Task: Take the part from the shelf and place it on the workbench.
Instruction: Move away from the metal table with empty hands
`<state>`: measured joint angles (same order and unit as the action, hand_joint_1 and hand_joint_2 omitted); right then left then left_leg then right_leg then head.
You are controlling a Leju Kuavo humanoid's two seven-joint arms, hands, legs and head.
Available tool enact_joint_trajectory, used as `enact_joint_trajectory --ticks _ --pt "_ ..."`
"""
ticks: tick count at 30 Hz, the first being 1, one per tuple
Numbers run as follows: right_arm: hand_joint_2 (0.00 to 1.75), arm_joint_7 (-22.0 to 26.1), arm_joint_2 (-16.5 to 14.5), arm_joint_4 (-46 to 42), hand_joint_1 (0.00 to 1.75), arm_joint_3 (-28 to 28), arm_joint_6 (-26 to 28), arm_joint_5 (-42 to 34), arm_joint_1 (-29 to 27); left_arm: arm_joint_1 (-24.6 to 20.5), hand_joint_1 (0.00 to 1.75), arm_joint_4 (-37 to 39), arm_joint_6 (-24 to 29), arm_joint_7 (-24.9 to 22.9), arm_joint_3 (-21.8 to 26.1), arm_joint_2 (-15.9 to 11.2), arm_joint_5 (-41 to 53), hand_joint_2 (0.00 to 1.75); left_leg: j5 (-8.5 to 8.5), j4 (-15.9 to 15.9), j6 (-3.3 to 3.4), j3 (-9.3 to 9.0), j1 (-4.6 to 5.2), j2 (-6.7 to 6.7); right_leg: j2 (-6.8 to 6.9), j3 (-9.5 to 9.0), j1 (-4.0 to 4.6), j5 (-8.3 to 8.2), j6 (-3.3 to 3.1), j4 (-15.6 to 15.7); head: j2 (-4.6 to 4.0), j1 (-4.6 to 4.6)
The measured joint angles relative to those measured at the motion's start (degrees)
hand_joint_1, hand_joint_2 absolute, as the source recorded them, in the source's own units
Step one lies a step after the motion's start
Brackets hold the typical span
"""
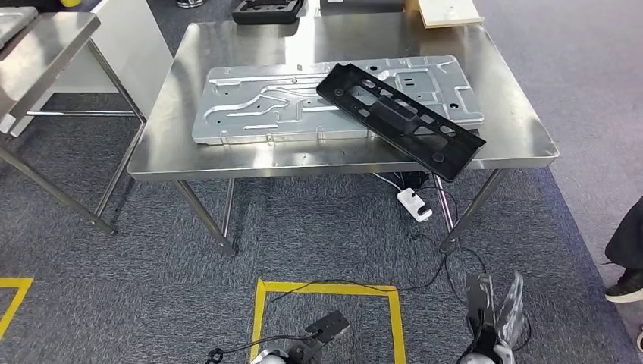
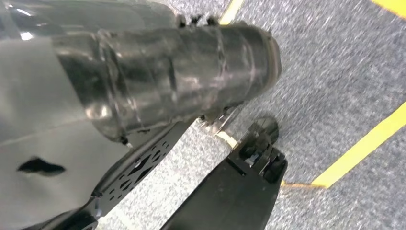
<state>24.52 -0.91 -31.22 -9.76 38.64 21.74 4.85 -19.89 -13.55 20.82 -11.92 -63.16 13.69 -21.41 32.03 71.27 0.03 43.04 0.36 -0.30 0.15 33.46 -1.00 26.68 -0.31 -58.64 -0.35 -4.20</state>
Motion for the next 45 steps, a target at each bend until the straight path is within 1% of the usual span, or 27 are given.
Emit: enact_joint_trajectory --ticks 1,3,4,6,8,10,11,13,15,16,18,19,20,21,23,26,27,30,31,33,35,37,38,39,41,43,45 --pt "0.00 -2.42 -0.18 2.28 0.00 -0.10 -0.45 1.41 0.00 0.00 0.00 0.00 -0.10 -0.07 0.02 -0.01 -0.05 0.00 0.73 2.28 0.18 -0.32 0.06 -0.01 0.04 0.85 0.15 -0.53 -0.03 -0.15 0.00 0.01" --pt "0.00 -6.97 -0.47 6.40 0.00 -0.12 -1.66 4.09 -0.10 -0.03 0.00 0.00 -0.33 -0.26 0.03 0.00 -0.15 0.00 -1.06 1.48 0.97 -3.62 0.45 -0.04 0.11 2.48 0.44 -1.48 -0.09 -0.56 0.00 0.02" --pt "0.00 -9.01 -0.62 8.09 0.00 -0.11 -2.49 5.21 -0.16 -0.09 0.00 0.00 -0.51 -0.36 0.03 0.02 -0.14 0.00 -2.39 -1.52 1.62 -6.58 0.84 -0.08 0.10 3.12 0.51 -1.91 -0.10 -0.74 0.00 0.01" --pt "0.00 -12.58 -1.13 10.60 0.00 -0.08 -4.50 7.10 -0.25 -0.36 0.00 0.00 -0.90 -0.54 0.03 0.10 0.06 0.00 -2.47 -9.63 3.04 -12.63 1.59 -0.05 0.08 3.84 0.46 -2.78 0.10 -0.82 0.00 0.04" --pt "0.00 -15.11 -1.64 12.29 0.00 0.00 -6.62 8.30 -0.28 -0.66 0.00 0.00 -1.14 -0.63 0.03 0.22 0.36 0.00 -1.35 -14.56 3.69 -15.33 2.02 -0.01 0.12 4.12 0.00 -3.86 0.65 -0.37 0.00 0.04" --pt "0.00 -17.08 -2.00 13.77 0.00 0.10 -8.48 9.13 -0.39 -0.70 0.00 0.00 -1.32 -0.79 0.03 0.40 0.66 0.00 -2.77 -16.48 3.99 -15.49 2.06 0.08 0.10 4.20 -0.27 -4.95 1.28 0.63 0.00 -0.02" --pt "0.00 -18.23 -2.19 14.41 0.00 0.24 -9.29 9.72 -0.45 -0.72 0.00 0.00 -1.47 -0.90 0.03 0.62 0.85 0.00 -3.92 -17.46 4.25 -15.42 1.92 0.16 0.05 4.41 -0.19 -4.42 1.52 0.61 0.00 0.00" --pt "0.00 -20.95 -2.52 15.41 0.00 0.86 -10.74 11.41 -0.42 -0.96 0.00 0.00 -1.85 -1.14 0.03 1.13 1.25 0.00 -6.00 -18.74 4.54 -14.68 1.46 0.39 -0.07 5.51 -0.09 -0.06 1.91 -2.69 0.00 0.22" --pt "0.00 -23.60 -2.89 16.11 0.00 1.79 -11.65 12.85 -0.18 -1.22 0.00 0.00 -2.17 -1.54 0.03 1.60 1.48 0.00 -7.02 -18.09 4.44 -12.88 1.36 0.55 -0.12 6.81 -0.37 5.11 2.54 -9.58 0.00 0.39" --pt "0.00 -24.60 -3.03 16.39 0.00 2.22 -11.87 13.27 -0.07 -1.28 0.00 0.00 -2.27 -1.74 0.03 1.74 1.55 0.00 -7.33 -17.44 4.24 -11.82 1.30 0.63 -0.10 7.01 -0.61 5.88 2.92 -12.54 0.00 0.42" --pt "0.00 -25.76 -3.29 16.81 0.00 2.83 -11.97 13.60 0.08 -1.33 0.00 0.00 -2.31 -1.95 0.03 1.86 1.60 0.00 -7.82 -15.59 3.79 -9.30 1.00 0.75 -0.08 5.39 -1.22 3.74 3.77 -14.01 0.00 0.48" --pt "0.00 -26.02 -3.38 16.95 0.00 3.05 -11.97 13.65 0.17 -1.39 0.00 0.00 -2.31 -1.96 0.03 1.91 1.61 0.00 -7.97 -14.40 3.53 -7.92 0.76 0.77 -0.07 3.35 -1.62 2.29 4.29 -12.13 0.00 0.49" --pt "0.00 -26.17 -3.54 17.07 0.00 3.24 -11.99 13.67 0.33 -1.45 0.00 0.00 -2.31 -1.96 0.03 1.94 1.61 0.00 -8.07 -13.15 3.17 -6.53 0.65 0.76 -0.09 0.96 -1.87 2.19 4.94 -9.16 0.00 0.53" --pt "0.00 -26.25 -3.74 17.17 0.00 3.46 -12.15 13.70 0.56 -1.52 0.00 0.00 -2.31 -1.96 0.03 1.99 1.61 0.00 -8.14 -11.91 2.82 -5.31 0.57 0.74 -0.26 -1.00 -1.88 2.73 5.02 -6.30 0.00 0.53" --pt "0.00 -26.21 -4.19 17.43 0.00 3.90 -13.30 13.96 0.91 -1.58 0.00 0.01 -2.37 -1.98 0.03 2.05 1.63 0.00 -8.59 -10.37 2.04 -3.74 0.64 0.66 -0.67 -2.42 -1.51 4.59 4.27 -3.03 0.00 0.41" --pt "0.00 -26.22 -4.40 17.93 0.00 4.74 -16.65 16.24 1.03 -1.47 0.00 0.07 -2.82 -2.09 0.03 2.02 1.72 0.00 -8.74 -9.63 1.07 -2.46 0.17 0.49 -0.71 -0.80 -1.12 3.32 2.00 -2.92 0.00 0.39" --pt "0.00 -26.36 -4.43 18.04 0.00 5.18 -17.60 16.98 1.11 -1.44 0.00 0.08 -3.04 -2.15 0.03 1.97 1.72 0.00 -6.94 -8.44 0.76 -1.82 0.02 0.44 -0.58 -0.06 -1.13 2.63 1.42 -2.87 0.00 0.33" --pt "0.00 -26.88 -4.44 18.17 0.00 6.09 -19.54 16.70 1.32 -1.45 0.00 0.09 -3.54 -2.23 0.03 1.91 1.53 0.00 1.94 0.11 0.35 -0.14 -0.11 0.41 -0.34 2.35 -0.90 0.54 0.58 -2.80 0.00 -0.11" --pt "0.00 -27.02 -4.42 18.24 0.00 6.16 -20.09 16.24 1.33 -1.44 0.00 0.09 -3.69 -2.23 0.03 1.88 1.43 0.00 3.44 3.09 0.46 -0.18 -0.10 0.38 -0.23 3.23 -0.74 -0.14 0.53 -2.82 0.00 -0.13" --pt "0.00 -27.77 -4.30 18.43 0.00 6.26 -21.80 16.13 1.31 -1.40 0.00 0.09 -4.11 -2.36 0.03 1.79 1.33 0.00 2.39 5.06 0.95 -2.40 0.01 0.32 -0.03 4.97 -0.44 -1.48 0.50 -2.85 0.00 -0.11" --pt "0.00 -28.86 -4.18 18.61 0.00 6.70 -24.01 17.04 1.27 -1.45 0.00 0.09 -4.69 -2.70 0.03 1.75 1.48 0.00 -0.44 0.05 1.69 -8.16 0.35 0.26 0.00 6.31 -0.37 -2.76 0.56 -2.84 0.00 -0.11" --pt "0.00 -29.32 -4.15 18.73 0.00 7.39 -25.43 17.90 1.21 -1.67 0.00 0.09 -5.21 -3.02 0.03 1.77 1.60 0.00 0.33 -8.89 2.44 -14.87 0.85 0.17 -0.04 6.96 -0.39 -3.97 0.93 -2.65 0.00 -0.10" --pt "0.00 -29.34 -4.15 18.79 0.00 7.73 -25.84 18.23 1.20 -1.77 0.00 0.09 -5.53 -3.24 0.03 1.78 1.50 0.00 1.16 -12.11 2.67 -16.79 1.10 0.10 -0.05 7.07 -0.49 -4.70 1.23 -2.30 0.00 -0.09" --pt "0.00 -29.31 -4.13 18.85 0.00 8.05 -26.24 18.59 1.17 -1.90 0.00 0.10 -6.14 -3.51 0.03 1.60 1.26 0.00 1.62 -14.18 2.82 -17.63 1.27 0.07 -0.03 7.11 -0.56 -5.56 1.58 -1.76 0.00 -0.14" --pt "0.00 -29.10 -3.80 19.01 0.00 8.79 -27.43 19.35 0.91 -2.55 0.00 0.12 -9.83 -3.43 0.04 -0.49 0.25 0.00 0.10 -15.32 3.01 -17.10 1.16 0.22 -0.03 7.20 -0.57 -6.89 2.18 -0.54 0.00 -0.09" --pt "0.00 -28.92 -3.15 19.16 0.00 9.74 -28.79 19.75 0.48 -3.87 0.00 0.14 -15.99 -1.91 0.05 -4.57 -0.77 0.00 -2.03 -16.19 3.50 -16.07 0.73 0.59 -0.07 7.89 -0.38 -3.74 2.48 -2.10 0.00 0.37" --pt "0.00 -28.79 -2.55 19.29 0.00 10.79 -29.82 19.77 0.15 -5.17 0.00 0.26 -19.76 -0.49 0.05 -8.29 -1.16 0.00 -3.75 -16.15 3.97 -14.21 0.59 0.89 -0.07 9.24 -0.37 2.80 2.64 -8.40 0.00 0.73"
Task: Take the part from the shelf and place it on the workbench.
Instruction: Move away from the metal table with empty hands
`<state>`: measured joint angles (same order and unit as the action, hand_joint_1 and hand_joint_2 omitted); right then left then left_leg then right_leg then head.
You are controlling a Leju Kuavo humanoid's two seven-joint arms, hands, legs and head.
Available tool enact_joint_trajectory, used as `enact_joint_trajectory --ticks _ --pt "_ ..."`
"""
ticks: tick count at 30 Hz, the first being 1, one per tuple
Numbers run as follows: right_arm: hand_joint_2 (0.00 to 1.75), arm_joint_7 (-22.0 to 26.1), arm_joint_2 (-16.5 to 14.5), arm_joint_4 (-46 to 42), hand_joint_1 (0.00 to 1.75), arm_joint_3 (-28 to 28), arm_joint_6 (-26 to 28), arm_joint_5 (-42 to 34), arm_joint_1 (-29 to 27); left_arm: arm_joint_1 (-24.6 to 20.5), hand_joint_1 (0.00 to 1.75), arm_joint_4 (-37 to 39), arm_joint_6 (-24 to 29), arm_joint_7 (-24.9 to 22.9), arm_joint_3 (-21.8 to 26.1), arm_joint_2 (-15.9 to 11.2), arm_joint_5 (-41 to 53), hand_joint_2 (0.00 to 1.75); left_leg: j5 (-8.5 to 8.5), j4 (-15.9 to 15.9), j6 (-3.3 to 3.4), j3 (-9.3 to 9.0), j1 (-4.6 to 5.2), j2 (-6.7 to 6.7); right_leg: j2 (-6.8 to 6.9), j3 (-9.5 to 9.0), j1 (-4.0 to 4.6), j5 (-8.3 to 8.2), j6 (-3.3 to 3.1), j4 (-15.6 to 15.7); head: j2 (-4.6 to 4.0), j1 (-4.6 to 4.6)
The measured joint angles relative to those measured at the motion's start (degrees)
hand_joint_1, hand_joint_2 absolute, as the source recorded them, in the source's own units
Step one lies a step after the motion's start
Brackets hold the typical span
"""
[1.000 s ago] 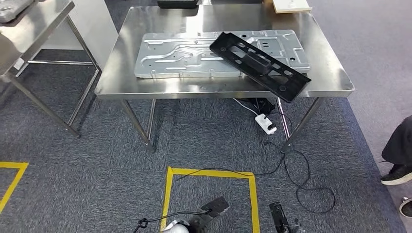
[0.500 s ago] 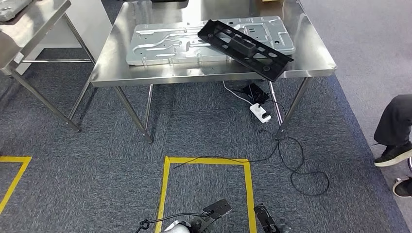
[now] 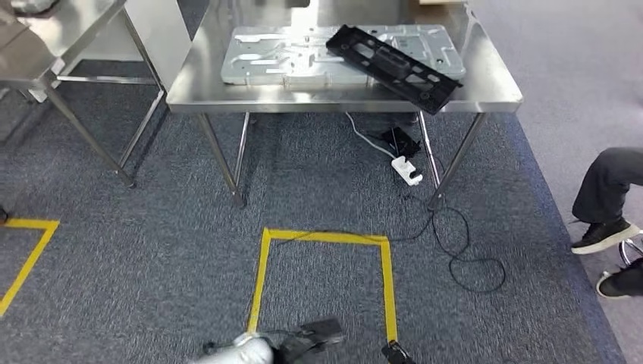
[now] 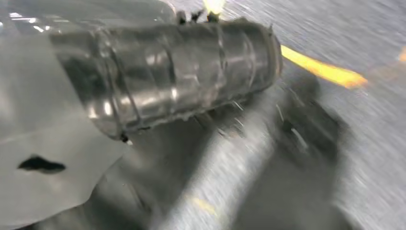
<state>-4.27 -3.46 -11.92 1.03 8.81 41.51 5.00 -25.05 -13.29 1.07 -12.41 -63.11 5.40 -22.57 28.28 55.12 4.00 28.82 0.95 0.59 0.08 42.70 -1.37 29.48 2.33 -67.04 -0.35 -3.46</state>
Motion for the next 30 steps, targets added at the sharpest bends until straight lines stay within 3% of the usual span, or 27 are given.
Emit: enact_joint_trajectory --ticks 1,2,4,5,6,8,9,11,12,14,16,17,18,19,21,23,26,28,30 --pt "0.00 0.10 0.23 0.06 0.00 0.43 -0.33 -0.05 -0.13 -0.58 0.00 0.13 -0.51 0.21 -0.01 -1.41 -0.06 0.00 -0.73 0.33 0.11 1.22 0.03 0.13 0.00 0.54 -0.07 2.05 0.16 -3.88 0.00 0.05" --pt "0.00 0.28 0.42 0.11 0.00 0.83 -0.54 -0.14 -0.22 -1.09 0.00 0.26 -0.67 0.09 -0.01 -2.46 -0.09 0.00 -1.42 0.78 0.05 2.58 0.06 0.16 0.01 0.63 -0.16 2.37 0.38 -7.05 0.00 -0.01" --pt "0.00 0.62 0.70 0.17 0.00 1.59 -0.70 -0.41 -0.13 -1.91 0.00 0.42 -0.85 -0.48 -0.01 -3.60 -0.09 0.00 -2.57 1.89 -0.23 5.47 0.06 -0.06 -0.01 -1.34 -0.37 -0.63 0.74 -8.91 0.00 0.03" --pt "0.00 0.77 0.81 0.19 0.00 1.93 -0.70 -0.66 0.03 -2.20 0.00 0.42 -0.88 -0.73 0.00 -3.82 0.14 0.00 -3.04 2.57 -0.49 6.84 0.04 -0.26 -0.14 -3.63 -0.47 -2.03 0.79 -7.24 0.00 0.06" --pt "0.00 0.86 0.92 0.18 0.00 2.21 -0.70 -1.00 0.23 -2.44 0.00 0.41 -0.82 -0.88 0.01 -3.95 0.58 0.00 -3.38 3.35 -0.82 8.07 0.07 -0.45 -0.51 -7.12 -0.49 -1.77 0.72 -3.72 0.00 0.10" --pt "0.00 0.95 1.09 0.18 0.00 2.58 -0.85 -1.72 0.43 -3.00 0.00 0.38 -0.16 -0.86 0.01 -4.12 1.79 0.00 -4.05 4.86 -1.51 9.76 0.21 -0.71 -1.17 -13.00 -0.35 1.64 0.11 4.27 0.00 -0.26" --pt "0.00 0.96 1.13 0.18 0.00 2.79 -1.11 -1.94 0.36 -3.33 0.00 0.37 0.36 -0.70 0.01 -4.17 2.29 0.00 -4.45 5.23 -1.80 10.22 0.23 -0.85 -1.26 -14.62 -0.14 3.16 -0.26 6.84 0.00 -0.41" --pt "0.00 0.90 1.15 0.27 0.00 3.20 -1.96 -1.94 -0.10 -3.77 0.00 0.35 1.21 -0.44 0.01 -4.20 2.72 0.00 -5.08 5.47 -2.35 10.78 -0.05 -1.21 -0.54 -14.45 -0.06 3.10 -1.27 7.77 0.00 -0.49" --pt "0.00 0.84 1.17 0.35 0.00 3.36 -2.31 -1.80 -0.31 -3.83 0.00 0.35 1.38 -0.59 0.01 -4.18 2.72 0.00 -4.42 5.99 -2.68 11.17 -0.25 -1.30 -0.13 -14.20 -0.08 2.71 -1.79 7.78 0.00 -0.44" --pt "0.00 0.78 1.21 0.47 0.00 3.60 -2.50 -1.49 -0.53 -3.78 0.00 0.35 1.30 -1.32 0.01 -4.17 2.29 0.00 -0.67 9.78 -3.48 12.62 -0.66 -1.22 0.59 -13.66 -0.24 1.87 -2.61 7.82 0.00 -0.61" --pt "0.00 0.84 1.23 0.50 0.00 3.89 -2.23 -1.40 -0.62 -3.67 0.00 0.35 1.24 -1.91 0.01 -4.18 1.63 0.00 3.32 16.44 -4.21 14.61 -1.01 -1.06 1.15 -13.01 -0.23 1.23 -2.76 7.74 0.00 -0.86" --pt "0.00 0.87 1.24 0.52 0.00 4.03 -2.12 -1.40 -0.67 -3.53 0.00 0.35 1.31 -2.00 0.01 -4.19 1.45 0.00 3.99 18.94 -4.46 15.16 -1.15 -1.02 1.49 -12.67 -0.23 0.99 -2.70 7.68 0.00 -0.86" --pt "0.00 0.88 1.24 0.55 0.00 4.20 -2.04 -1.36 -0.74 -3.33 0.00 0.35 1.39 -1.96 0.01 -4.22 1.37 0.00 3.66 19.84 -4.62 14.91 -1.26 -0.96 1.88 -12.40 -0.24 0.83 -2.62 7.62 -0.01 -0.86" --pt "0.00 0.89 1.24 0.58 0.00 4.36 -2.01 -1.26 -0.80 -3.11 0.00 0.35 1.45 -1.80 0.01 -4.27 1.42 0.00 2.41 18.51 -4.70 13.54 -1.35 -0.80 2.31 -12.23 -0.27 0.74 -2.56 7.57 -0.01 -0.86" --pt "0.00 0.89 1.23 0.60 0.00 4.76 -2.02 -1.03 -0.83 -2.98 0.00 0.34 1.59 -1.47 0.01 -4.43 1.52 0.00 -0.26 11.47 -4.65 8.84 -1.33 0.52 3.22 -12.14 -0.28 0.72 -2.38 7.53 -0.01 -0.87" --pt "0.00 0.89 1.23 0.61 0.00 5.25 -2.03 -0.89 -0.80 -3.29 0.00 0.33 1.68 -1.31 0.01 -4.58 1.57 0.00 -1.11 6.00 -4.08 5.69 -0.73 1.86 4.16 -12.10 -0.10 0.63 -1.87 7.60 0.00 -0.86" --pt "0.00 0.87 1.20 0.61 0.00 5.84 -2.46 -0.38 -0.65 -3.27 0.00 0.33 1.71 -1.29 0.01 -4.85 1.52 0.00 -1.01 4.19 -2.67 5.43 -0.27 1.23 5.45 -12.10 0.13 0.46 -0.83 7.83 0.00 -0.87" --pt "0.00 0.84 1.17 0.59 0.00 6.01 -2.68 -0.04 -0.42 -2.98 0.00 0.33 1.69 -1.28 0.01 -5.09 1.36 0.00 -1.49 3.26 -1.78 5.26 -0.48 0.39 4.18 -11.58 0.02 1.47 -0.36 6.74 0.00 -0.75" --pt "0.00 0.79 1.16 0.59 0.00 6.21 -2.57 0.07 -0.29 -2.81 0.00 0.33 1.64 -1.26 0.01 -5.20 1.09 0.00 -1.94 2.81 -1.02 5.28 -0.53 -0.49 1.39 -9.10 -0.04 4.46 -0.44 1.55 0.00 -0.54"
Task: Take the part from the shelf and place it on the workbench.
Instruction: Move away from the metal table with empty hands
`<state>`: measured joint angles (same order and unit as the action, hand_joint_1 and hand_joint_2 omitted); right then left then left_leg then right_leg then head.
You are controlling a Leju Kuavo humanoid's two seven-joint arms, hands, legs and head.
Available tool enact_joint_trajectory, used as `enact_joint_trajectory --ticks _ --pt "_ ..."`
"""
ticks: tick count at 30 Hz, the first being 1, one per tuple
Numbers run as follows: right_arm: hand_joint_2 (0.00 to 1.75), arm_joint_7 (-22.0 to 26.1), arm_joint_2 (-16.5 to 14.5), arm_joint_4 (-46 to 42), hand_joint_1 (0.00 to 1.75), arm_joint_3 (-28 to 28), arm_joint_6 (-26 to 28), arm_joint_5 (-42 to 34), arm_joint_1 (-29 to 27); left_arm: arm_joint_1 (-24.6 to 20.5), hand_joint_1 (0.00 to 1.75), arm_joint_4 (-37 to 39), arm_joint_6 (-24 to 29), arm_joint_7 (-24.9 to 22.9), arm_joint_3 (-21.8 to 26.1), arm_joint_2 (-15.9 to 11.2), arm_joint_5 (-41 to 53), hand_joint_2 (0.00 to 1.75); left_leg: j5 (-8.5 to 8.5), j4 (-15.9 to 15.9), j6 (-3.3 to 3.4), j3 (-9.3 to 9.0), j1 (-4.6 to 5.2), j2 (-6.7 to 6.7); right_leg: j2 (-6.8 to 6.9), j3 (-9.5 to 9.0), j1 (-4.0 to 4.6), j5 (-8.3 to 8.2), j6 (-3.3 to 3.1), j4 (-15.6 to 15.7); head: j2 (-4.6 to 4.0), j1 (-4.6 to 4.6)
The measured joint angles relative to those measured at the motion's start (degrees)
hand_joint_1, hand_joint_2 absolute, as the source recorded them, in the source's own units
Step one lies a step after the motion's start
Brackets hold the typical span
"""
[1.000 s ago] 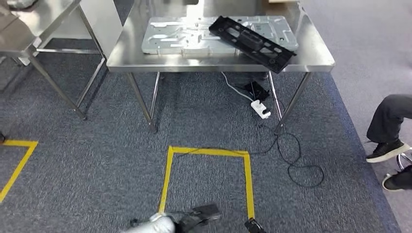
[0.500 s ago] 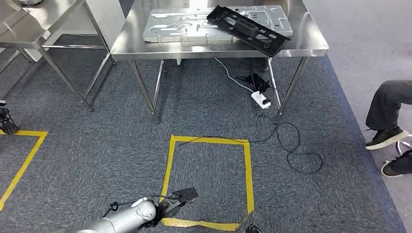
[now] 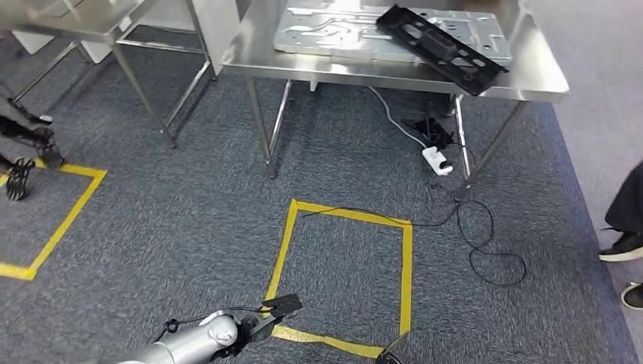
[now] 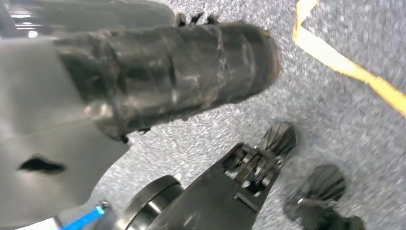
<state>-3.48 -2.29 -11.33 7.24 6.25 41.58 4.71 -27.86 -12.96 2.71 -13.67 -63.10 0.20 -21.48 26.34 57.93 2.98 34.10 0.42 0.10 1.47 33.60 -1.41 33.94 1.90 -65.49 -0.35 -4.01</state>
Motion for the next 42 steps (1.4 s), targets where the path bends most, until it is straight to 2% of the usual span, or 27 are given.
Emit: enact_joint_trajectory --ticks 2,3,4,5,7,9,11,12,14,16,18,19,21,23,24,25,27,29,31,33,34,35,36,37,39,41,42 --pt "0.00 -0.06 -0.02 0.02 0.00 0.21 0.08 0.03 -0.09 0.31 0.00 0.00 -0.14 0.01 0.00 -0.08 -0.15 0.00 -0.19 0.10 0.42 0.28 0.17 -1.19 -1.28 3.62 0.20 2.87 -0.19 -7.31 0.00 0.09" --pt "0.00 -0.12 -0.02 0.03 0.00 0.27 0.08 0.03 -0.16 0.55 0.00 0.00 -0.26 0.03 0.00 -0.14 -0.14 0.00 -0.22 0.25 0.45 0.40 0.28 -1.84 -1.38 4.61 0.28 2.96 -0.23 -9.16 0.00 0.10" --pt "0.00 -0.17 -0.03 0.04 0.00 0.32 0.07 -0.02 -0.21 0.79 0.00 0.00 -0.41 0.06 0.00 -0.24 -0.08 0.00 -0.25 0.47 0.47 0.52 0.37 -2.54 -1.42 4.64 0.32 1.98 -0.29 -8.98 0.00 0.09" --pt "0.00 -0.21 -0.03 0.05 0.00 0.36 0.01 -0.08 -0.21 0.98 0.00 0.00 -0.56 0.09 0.00 -0.34 0.04 0.00 -0.23 0.76 0.43 0.65 0.42 -3.22 -1.62 3.56 0.31 0.06 -0.40 -6.52 0.00 0.10" --pt "0.00 -0.26 -0.03 0.05 0.00 0.41 -0.15 -0.24 -0.16 1.07 0.00 0.00 -0.85 0.16 0.00 -0.48 0.33 0.00 -0.13 1.65 0.17 1.21 0.49 -4.56 -3.53 0.43 0.17 -3.28 -0.68 0.79 0.00 0.11" --pt "0.00 -0.25 -0.05 0.07 0.00 0.50 -0.39 -0.28 -0.15 1.00 0.00 -0.02 -1.00 0.24 0.00 -0.55 0.49 0.00 -0.23 2.24 -0.40 2.02 0.47 -5.72 -5.23 -1.00 0.07 -4.16 -0.88 4.62 0.00 0.10" --pt "0.00 -0.31 -0.10 0.08 0.00 0.79 -0.71 -0.12 -0.16 1.03 0.00 -0.04 -1.04 0.17 0.00 -0.74 0.49 0.00 -0.73 2.06 -1.21 2.56 0.33 -6.85 -4.71 -1.09 0.05 -4.36 -1.25 5.00 0.00 0.11" --pt "0.00 -0.37 -0.15 0.08 0.00 0.96 -0.87 0.05 -0.09 1.12 0.00 -0.04 -1.06 0.07 0.00 -0.89 0.48 0.00 -0.75 2.05 -1.55 2.76 0.26 -6.82 -4.14 -1.22 -0.01 -4.66 -1.54 5.33 0.00 0.15" --pt "0.00 -0.50 -0.25 0.07 0.00 1.21 -1.04 0.42 0.05 1.17 0.00 -0.04 -1.10 -0.14 0.00 -1.13 0.46 0.00 0.82 4.24 -2.43 3.98 0.07 -4.65 -2.94 -1.44 -0.35 -5.29 -2.15 6.04 0.00 -0.32" --pt "0.00 -0.67 -0.35 0.07 0.00 1.35 -1.13 0.69 -0.03 1.04 0.00 -0.05 -1.14 -0.19 0.00 -1.15 0.45 0.00 4.28 10.58 -3.44 6.86 -0.41 -1.70 -1.54 -1.51 -0.39 -5.50 -2.38 6.27 0.00 -0.80" --pt "0.00 -0.86 -0.40 0.08 0.00 1.62 -1.19 0.81 -0.16 1.02 0.00 -0.05 -1.14 -0.22 0.00 -1.14 0.45 0.00 6.14 16.09 -4.24 9.29 -0.96 -0.73 0.04 -1.48 -0.46 -5.44 -2.34 6.26 0.00 -0.82" --pt "0.00 -0.91 -0.42 0.08 0.00 1.81 -1.22 0.84 -0.15 1.07 0.00 -0.05 -1.15 -0.27 0.00 -1.14 0.46 0.00 5.62 16.18 -4.50 9.20 -1.17 -0.51 0.77 -1.50 -0.52 -5.38 -2.26 6.26 0.00 -0.84" --pt "0.00 -0.95 -0.51 0.08 0.00 2.24 -1.40 0.90 -0.02 1.07 0.00 -0.04 -1.17 -0.39 0.00 -1.15 0.49 0.00 2.28 10.32 -4.66 5.85 -1.38 0.37 2.01 -1.68 -0.66 -5.22 -2.00 6.25 0.00 -0.85" --pt "0.00 -1.08 -0.63 0.08 0.00 2.70 -1.56 1.02 0.07 0.85 0.00 -0.05 -1.18 -0.49 0.00 -1.18 0.60 0.00 0.02 3.13 -4.24 1.91 -0.94 2.31 3.05 -1.94 -0.56 -4.98 -1.46 6.27 0.00 -0.84" --pt "0.00 -1.16 -0.71 0.08 0.00 2.89 -1.43 0.99 0.09 0.77 0.00 -0.05 -1.15 -0.47 0.00 -1.19 0.63 0.00 -0.27 1.31 -3.88 0.99 -0.63 2.86 3.50 -2.05 -0.45 -4.90 -1.11 6.30 0.00 -0.79" --pt "0.00 -1.17 -0.81 0.08 0.00 3.01 -1.17 0.84 0.10 0.82 0.00 -0.06 -1.07 -0.37 0.00 -1.26 0.56 0.00 -0.09 0.73 -3.49 0.81 -0.31 2.96 3.96 -2.15 -0.31 -4.87 -0.74 6.41 0.00 -0.74" --pt "0.00 -0.93 -1.00 0.05 0.00 3.13 -0.43 0.20 0.13 1.36 0.00 -0.09 -0.61 0.00 0.00 -1.28 0.22 0.00 -0.37 0.37 -2.62 0.81 -0.29 1.88 4.39 -2.42 -0.35 -4.74 0.05 6.68 0.00 -0.70" --pt "0.00 -0.92 -1.22 0.02 0.00 3.15 0.17 -0.72 0.15 2.46 0.00 -0.32 1.51 -0.64 -0.06 0.58 1.71 0.00 -0.78 -0.34 -1.56 0.49 -0.47 0.94 2.46 -1.81 -0.58 -3.21 0.51 4.94 0.00 -0.66" --pt "0.00 -2.06 -1.73 0.02 0.00 3.17 -0.39 -1.34 0.19 4.08 0.00 -3.36 9.27 -5.93 -1.18 5.84 2.56 0.00 -0.88 -0.52 -0.59 0.45 -0.37 -0.33 -0.21 1.08 -0.57 0.29 0.54 -1.48 0.00 -0.42" --pt "0.00 -3.23 -2.56 0.05 0.00 3.31 -2.50 -1.43 0.53 5.07 0.00 -8.93 18.83 -11.62 -3.81 11.13 -2.49 0.00 -0.75 -0.26 -0.14 0.66 -0.15 -1.82 -1.18 4.49 -0.25 2.83 0.57 -8.22 0.00 -0.16" --pt "0.00 -3.36 -3.14 0.07 0.00 3.50 -3.92 -1.51 1.00 4.93 0.00 -11.10 21.80 -12.32 -5.50 12.84 -7.61 0.00 -0.73 -0.07 -0.10 0.77 -0.09 -2.55 -1.38 5.55 -0.05 2.84 0.56 -9.74 0.00 -0.01" --pt "0.00 -3.16 -3.89 0.07 0.00 3.75 -5.06 -1.76 1.67 4.34 0.00 -11.65 22.30 -10.59 -6.80 13.84 -12.98 0.00 -0.72 0.11 -0.10 0.85 -0.07 -3.18 -1.50 5.77 0.10 1.85 0.46 -9.38 0.00 0.16" --pt "0.00 -2.93 -4.81 0.05 0.00 4.01 -5.97 -2.13 2.52 3.77 0.00 -11.32 20.97 -7.16 -7.85 14.58 -18.24 0.00 -0.66 0.29 -0.17 0.85 -0.07 -3.71 -1.68 5.20 0.22 0.13 0.28 -7.42 0.00 0.36" --pt "0.00 -2.70 -5.68 0.04 0.00 4.24 -6.40 -2.57 3.31 3.89 0.00 -10.48 17.64 -1.68 -8.52 15.04 -22.08 0.00 -0.55 0.49 -0.29 0.73 -0.06 -4.14 -2.12 3.77 0.25 -2.15 0.05 -3.90 0.00 0.51" --pt "0.00 -3.01 -6.96 0.01 0.00 4.60 -5.78 -3.52 3.92 4.98 0.00 -8.37 6.66 13.52 -8.98 14.93 -27.33 0.00 -0.17 1.09 -0.69 0.85 0.08 -4.96 -4.22 0.74 0.04 -4.83 -0.26 2.79 0.00 0.55" --pt "0.00 -4.15 -7.36 0.01 0.00 4.81 -4.75 -5.21 3.34 6.01 0.00 -6.72 -2.13 25.62 -9.12 14.40 -31.31 0.00 -0.22 1.53 -1.21 1.55 0.17 -6.14 -4.96 -0.20 -0.01 -5.03 -0.49 4.97 0.00 0.45" --pt "0.00 -4.75 -7.42 0.01 0.00 4.83 -4.52 -6.27 3.08 6.24 0.00 -6.17 -3.05 27.92 -9.09 14.29 -31.95 0.00 -0.41 1.56 -1.50 1.86 0.15 -6.83 -4.21 -0.16 0.10 -5.21 -0.74 5.03 0.00 0.45"
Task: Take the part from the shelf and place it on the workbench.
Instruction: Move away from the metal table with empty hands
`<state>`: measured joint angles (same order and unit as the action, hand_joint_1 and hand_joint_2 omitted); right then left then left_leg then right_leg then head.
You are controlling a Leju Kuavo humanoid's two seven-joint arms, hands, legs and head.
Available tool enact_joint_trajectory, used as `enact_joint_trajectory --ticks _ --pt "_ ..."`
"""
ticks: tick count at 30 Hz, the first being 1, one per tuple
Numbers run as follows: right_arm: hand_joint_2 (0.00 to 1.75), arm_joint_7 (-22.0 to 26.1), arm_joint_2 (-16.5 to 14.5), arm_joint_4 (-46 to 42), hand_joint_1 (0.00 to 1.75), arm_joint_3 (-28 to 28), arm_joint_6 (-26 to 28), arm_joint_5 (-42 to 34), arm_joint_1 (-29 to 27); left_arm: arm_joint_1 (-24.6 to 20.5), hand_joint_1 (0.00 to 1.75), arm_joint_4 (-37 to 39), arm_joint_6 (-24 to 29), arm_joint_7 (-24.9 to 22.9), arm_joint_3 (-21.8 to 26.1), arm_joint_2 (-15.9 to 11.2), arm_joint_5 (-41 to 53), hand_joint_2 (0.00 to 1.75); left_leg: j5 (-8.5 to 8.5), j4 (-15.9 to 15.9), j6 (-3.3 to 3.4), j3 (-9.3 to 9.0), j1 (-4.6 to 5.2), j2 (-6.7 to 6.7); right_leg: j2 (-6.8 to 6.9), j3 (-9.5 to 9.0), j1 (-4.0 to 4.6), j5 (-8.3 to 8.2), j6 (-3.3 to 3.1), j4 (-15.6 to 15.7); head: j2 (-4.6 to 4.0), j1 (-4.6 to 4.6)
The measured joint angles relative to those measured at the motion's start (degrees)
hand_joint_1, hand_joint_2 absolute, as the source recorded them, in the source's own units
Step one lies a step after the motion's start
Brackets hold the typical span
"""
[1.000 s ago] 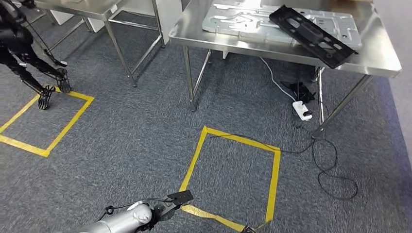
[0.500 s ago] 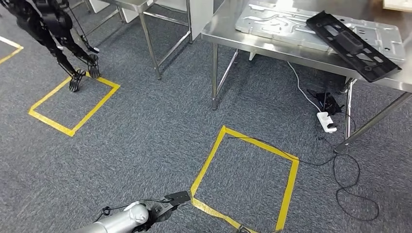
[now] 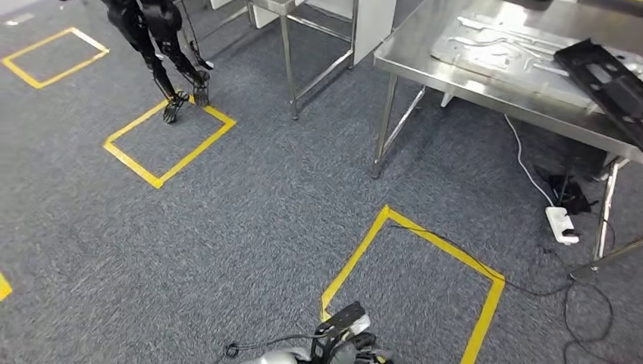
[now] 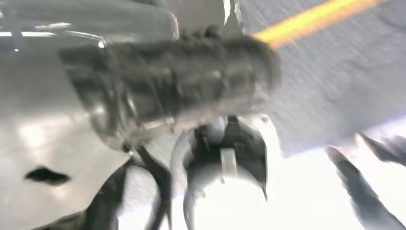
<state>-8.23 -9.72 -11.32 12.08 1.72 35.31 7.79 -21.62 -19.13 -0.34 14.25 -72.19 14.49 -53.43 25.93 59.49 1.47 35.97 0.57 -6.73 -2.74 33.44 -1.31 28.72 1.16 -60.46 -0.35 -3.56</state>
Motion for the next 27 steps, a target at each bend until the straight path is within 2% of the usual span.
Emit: enact_joint_trajectory --ticks 1,2,3,5,6,7,8,9,10,11,12,13,14,15,16,17,18,19,20,21,22,23,24,25,26,27 --pt "0.00 -0.40 -0.01 0.00 0.00 -0.04 0.02 -1.04 -0.08 0.16 0.00 0.29 1.61 -0.27 0.03 0.01 0.73 0.00 -0.12 -0.09 -0.28 0.26 -0.09 -0.44 0.86 -0.04 -0.04 -0.14 -0.35 0.11 0.00 0.02" --pt "0.00 -0.54 0.02 0.02 0.00 -0.08 0.14 -2.02 -0.15 0.27 0.00 0.38 6.06 -2.42 0.06 0.09 2.34 0.00 0.15 0.24 -0.62 0.54 -0.05 0.05 1.58 -0.22 -0.08 -0.28 -0.72 0.36 0.00 -0.04" --pt "0.00 -0.26 0.02 0.04 0.00 -0.11 0.52 -3.04 -0.35 0.30 0.00 0.25 12.74 -5.81 0.07 0.28 4.27 0.00 0.94 1.41 -0.97 1.17 -0.04 1.18 2.35 -0.42 -0.17 -0.41 -1.03 0.65 0.00 -0.33" --pt "0.00 1.19 0.10 0.09 0.00 -0.20 2.02 -5.53 -1.05 0.27 0.00 -0.18 27.82 -10.29 0.07 0.57 9.21 0.00 3.87 6.76 -1.76 3.94 -0.16 4.43 3.84 -0.57 -0.09 -0.44 -1.39 0.94 0.00 -0.86" --pt "0.00 2.01 0.10 0.10 0.00 -0.27 2.95 -6.98 -1.32 0.33 0.00 -0.19 33.91 -9.23 -0.12 0.43 12.27 0.00 5.39 10.33 -2.10 5.90 -0.39 5.38 4.64 -0.47 0.01 -0.40 -1.47 0.94 0.00 -1.04" --pt "0.00 2.62 0.10 0.10 0.00 -0.43 3.97 -8.54 -1.48 0.48 0.00 0.18 37.35 -5.94 -0.55 -0.02 15.05 0.00 6.28 13.18 -2.36 7.51 -0.60 5.88 5.40 -0.36 0.09 -0.35 -1.52 0.93 0.00 -1.03" --pt "0.00 3.14 0.13 0.11 0.00 -0.68 5.04 -10.15 -1.60 0.79 0.00 0.81 38.18 -1.71 -1.18 -0.66 17.03 0.00 6.24 14.39 -2.52 8.24 -0.77 6.14 6.17 -0.35 0.12 -0.27 -1.54 0.93 0.00 -1.04" --pt "0.00 3.53 0.18 0.12 0.00 -1.04 6.24 -11.78 -1.74 1.30 0.00 1.57 36.04 1.70 -1.92 -1.40 17.79 0.00 5.23 13.52 -2.57 7.82 -0.87 6.35 6.85 -0.44 0.13 -0.15 -1.54 0.92 0.00 -1.03" --pt "0.00 3.81 0.28 0.13 0.00 -1.48 7.46 -13.27 -1.97 1.94 0.00 2.29 31.06 2.62 -2.54 -2.10 17.48 0.00 3.45 10.58 -2.50 6.20 -0.92 6.75 7.43 -0.66 0.14 0.02 -1.50 0.93 0.00 -1.05" --pt "0.00 4.01 0.44 0.15 0.00 -1.92 8.60 -14.48 -2.30 2.78 0.00 2.91 23.42 0.73 -2.93 -2.71 16.68 0.00 1.81 6.47 -2.29 3.99 -0.78 7.90 7.96 -0.98 0.15 0.25 -1.39 0.95 0.00 -1.05" --pt "0.00 4.04 0.66 0.18 0.00 -2.33 9.55 -15.36 -2.62 3.69 0.00 3.46 14.19 -3.43 -3.13 -3.22 15.83 0.00 0.60 2.99 -1.95 1.98 -0.50 8.91 8.41 -1.26 0.26 0.49 -1.18 0.97 0.00 -1.04" --pt "0.00 4.01 0.92 0.24 0.00 -2.72 10.28 -15.95 -2.90 4.60 0.00 3.95 4.44 -8.15 -3.21 -3.65 15.11 0.00 -0.01 0.61 -1.54 0.63 -0.21 9.69 8.78 -1.50 0.34 0.68 -0.93 1.04 0.00 -1.02" --pt "0.00 3.98 1.16 0.32 0.00 -3.06 10.85 -16.33 -3.10 5.49 0.00 4.38 -4.65 -12.51 -3.25 -4.00 14.53 0.00 -0.05 -0.47 -1.18 0.04 0.09 10.11 9.15 -1.69 0.44 0.82 -0.66 1.11 0.00 -1.00" --pt "0.00 3.99 1.36 0.38 0.00 -3.34 11.43 -16.58 -3.17 6.24 0.00 4.69 -11.48 -16.06 -3.26 -4.28 13.99 0.00 -0.02 -0.46 -0.84 0.00 0.27 9.63 9.50 -1.86 0.52 0.88 -0.37 1.27 0.00 -0.99" --pt "0.00 4.00 1.51 0.43 0.00 -3.57 12.13 -16.75 -3.19 6.68 0.00 4.89 -15.33 -18.90 -3.26 -4.44 13.24 0.00 -0.05 -0.70 -0.51 -0.05 0.26 9.06 9.87 -2.17 0.53 0.95 -0.04 1.48 0.00 -1.03" --pt "0.00 4.01 1.73 0.45 0.00 -3.73 12.86 -16.85 -3.16 6.88 0.00 5.00 -16.33 -21.60 -3.25 -4.42 12.31 0.00 -0.18 -1.11 -0.22 -0.35 0.12 8.46 9.52 -2.45 0.46 1.23 0.29 1.49 0.00 -0.99" --pt "0.00 3.97 1.97 0.47 0.00 -3.87 13.47 -16.82 -3.14 6.96 0.00 5.04 -14.28 -24.02 -3.22 -4.35 10.99 0.00 -0.32 -1.56 0.19 -0.75 -0.08 7.87 8.33 -2.41 0.40 1.91 0.55 0.82 0.00 -0.86" --pt "0.00 3.80 2.25 0.48 0.00 -4.02 13.80 -16.60 -3.15 6.96 0.00 5.06 -9.54 -25.82 -3.17 -4.28 9.15 0.00 -0.49 -1.99 0.57 -1.14 -0.30 7.23 6.68 -1.73 0.34 3.21 0.70 -1.16 0.00 -0.62" --pt "0.00 3.52 2.60 0.50 0.00 -4.13 13.85 -16.27 -3.20 7.14 0.00 5.06 -3.88 -26.82 -3.04 -4.33 7.04 0.00 -0.57 -2.17 0.84 -1.38 -0.45 6.63 4.83 -0.31 0.26 4.89 0.75 -4.34 0.00 -0.31" --pt "0.00 3.14 2.92 0.52 0.00 -4.22 13.77 -15.90 -3.32 7.39 0.00 5.07 1.75 -27.09 -2.81 -4.52 4.96 0.00 -0.57 -2.20 1.10 -1.42 -0.44 5.96 3.62 1.60 0.28 6.62 0.76 -8.26 0.00 -0.11" --pt "0.00 2.76 3.23 0.55 0.00 -4.28 13.69 -15.56 -3.53 7.61 0.00 5.07 5.71 -26.82 -2.50 -4.80 3.15 0.00 -0.56 -2.15 1.21 -1.40 -0.39 5.11 3.13 3.45 0.29 7.82 0.81 -11.80 0.00 0.02" --pt "0.00 2.43 3.55 0.59 0.00 -4.29 13.63 -15.31 -3.76 7.77 0.00 5.08 7.46 -26.29 -2.18 -5.11 1.77 0.00 -0.55 -2.06 1.26 -1.38 -0.34 4.15 3.00 4.60 0.28 7.99 0.88 -13.76 0.00 0.06" --pt "0.00 2.17 3.80 0.63 0.00 -4.29 13.58 -15.03 -3.96 7.90 0.00 5.08 7.57 -25.67 -1.79 -5.41 0.56 0.00 -0.53 -1.90 1.26 -1.38 -0.31 3.08 2.92 4.76 0.25 6.99 0.91 -13.53 0.00 0.06" --pt "0.00 2.07 4.00 0.67 0.00 -4.29 13.41 -14.61 -4.07 8.07 0.00 5.09 6.57 -25.02 -1.38 -5.78 -0.97 0.00 -0.48 -1.67 1.18 -1.37 -0.32 2.00 2.68 3.86 0.18 5.03 0.88 -11.07 0.00 0.09" --pt "0.00 2.17 4.29 0.69 0.00 -4.29 12.94 -14.01 -4.09 8.38 0.00 5.11 4.95 -24.33 -0.85 -6.34 -2.90 0.00 -0.36 -1.35 1.00 -1.33 -0.36 1.06 1.83 2.33 0.05 2.89 0.79 -7.30 0.00 0.10" --pt "0.00 2.46 4.60 0.70 0.00 -4.29 12.19 -13.30 -4.07 8.92 0.00 5.12 2.79 -23.70 -0.04 -7.22 -5.19 0.00 -0.17 -0.93 0.71 -1.20 -0.29 0.28 0.46 0.78 -0.06 1.45 0.67 -3.65 -0.01 0.14"
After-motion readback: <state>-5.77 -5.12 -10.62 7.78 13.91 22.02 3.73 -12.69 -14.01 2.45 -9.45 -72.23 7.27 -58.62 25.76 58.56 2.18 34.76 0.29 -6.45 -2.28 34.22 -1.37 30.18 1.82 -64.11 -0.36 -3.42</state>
